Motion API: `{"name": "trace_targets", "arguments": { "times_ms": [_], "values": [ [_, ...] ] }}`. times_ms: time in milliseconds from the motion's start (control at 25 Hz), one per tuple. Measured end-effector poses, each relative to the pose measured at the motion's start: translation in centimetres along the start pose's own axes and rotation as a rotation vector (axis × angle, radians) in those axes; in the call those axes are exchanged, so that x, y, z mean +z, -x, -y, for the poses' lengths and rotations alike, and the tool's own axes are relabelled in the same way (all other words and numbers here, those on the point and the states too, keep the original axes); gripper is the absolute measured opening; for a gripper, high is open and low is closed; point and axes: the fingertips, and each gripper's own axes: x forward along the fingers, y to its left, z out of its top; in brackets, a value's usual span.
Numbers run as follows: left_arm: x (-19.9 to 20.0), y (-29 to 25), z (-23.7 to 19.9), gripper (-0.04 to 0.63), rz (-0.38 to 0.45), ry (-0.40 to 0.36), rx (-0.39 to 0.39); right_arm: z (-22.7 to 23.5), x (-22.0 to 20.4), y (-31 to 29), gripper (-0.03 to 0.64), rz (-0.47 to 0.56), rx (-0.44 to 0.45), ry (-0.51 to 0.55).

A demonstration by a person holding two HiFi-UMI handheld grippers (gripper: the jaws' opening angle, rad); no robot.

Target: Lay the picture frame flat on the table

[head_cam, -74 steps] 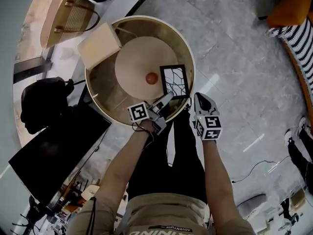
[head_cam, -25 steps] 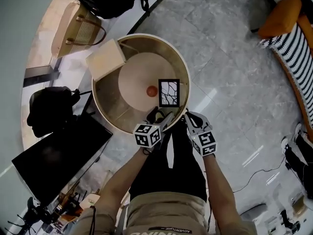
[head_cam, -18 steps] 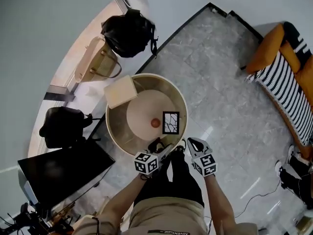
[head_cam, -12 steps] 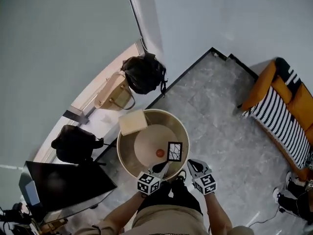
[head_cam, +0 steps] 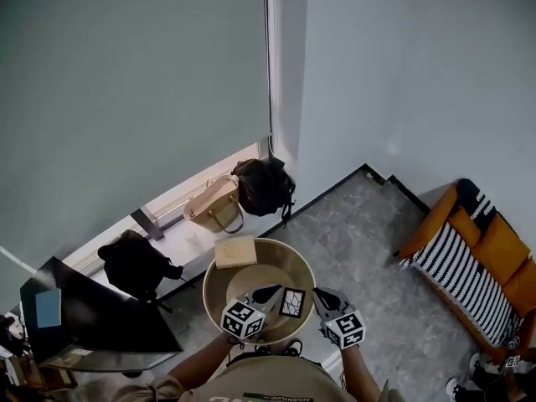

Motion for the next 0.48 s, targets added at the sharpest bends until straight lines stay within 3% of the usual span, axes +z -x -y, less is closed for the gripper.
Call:
{"name": "trace_targets", "arguments": {
  "times_ms": [280, 480],
  "values": [
    [7.9, 1.7, -3.4, 0.006, 0.170, -0.058, 0.140, -0.5, 6.9, -1.7, 0.008, 0.108, 0.004, 0.061],
    [8.2, 3.8, -4.1, 0.006, 0.199, -0.028, 0.201, -1.8, 9.3, -1.6, 0.006, 0.169, -0.018, 0.080]
  ]
}}
